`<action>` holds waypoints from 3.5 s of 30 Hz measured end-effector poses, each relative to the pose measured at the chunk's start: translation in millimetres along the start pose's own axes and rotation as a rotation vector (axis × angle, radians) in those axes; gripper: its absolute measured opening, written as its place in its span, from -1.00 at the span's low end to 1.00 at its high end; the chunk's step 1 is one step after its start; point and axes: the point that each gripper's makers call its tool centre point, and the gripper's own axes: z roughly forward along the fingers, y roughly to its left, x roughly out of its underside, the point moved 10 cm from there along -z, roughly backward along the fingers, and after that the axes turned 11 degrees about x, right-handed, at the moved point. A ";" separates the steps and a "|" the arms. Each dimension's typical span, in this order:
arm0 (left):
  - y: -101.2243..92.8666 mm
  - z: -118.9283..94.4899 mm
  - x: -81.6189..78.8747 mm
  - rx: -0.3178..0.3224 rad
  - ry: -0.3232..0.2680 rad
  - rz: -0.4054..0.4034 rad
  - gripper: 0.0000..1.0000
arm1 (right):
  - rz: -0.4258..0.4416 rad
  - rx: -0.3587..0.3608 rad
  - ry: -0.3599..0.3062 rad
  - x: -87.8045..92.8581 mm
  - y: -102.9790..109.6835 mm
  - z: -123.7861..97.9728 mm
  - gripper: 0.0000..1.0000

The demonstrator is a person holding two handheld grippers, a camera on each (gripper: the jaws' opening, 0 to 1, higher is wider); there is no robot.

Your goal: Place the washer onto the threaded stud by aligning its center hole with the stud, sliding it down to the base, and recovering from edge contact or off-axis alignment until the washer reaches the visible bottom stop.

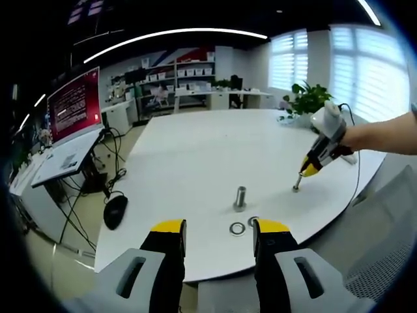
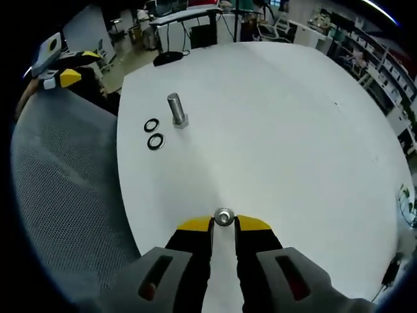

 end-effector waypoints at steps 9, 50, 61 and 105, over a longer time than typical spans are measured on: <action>0.1 0.1 -0.4 -0.001 -0.003 0.000 -0.22 | 0.006 -0.005 0.002 0.5 -2.8 2.2 -0.83; 0.7 1.1 0.1 -0.009 0.003 0.002 -0.27 | -0.254 -0.043 0.119 -80.8 46.4 96.2 -0.72; 0.5 1.1 -0.9 -0.008 -0.002 0.006 -0.31 | -0.229 -0.076 0.068 -95.5 52.7 94.1 -0.64; -0.3 1.7 -2.6 -0.003 -0.001 0.014 -0.35 | -0.220 -0.043 -0.088 -79.6 34.4 12.6 -0.72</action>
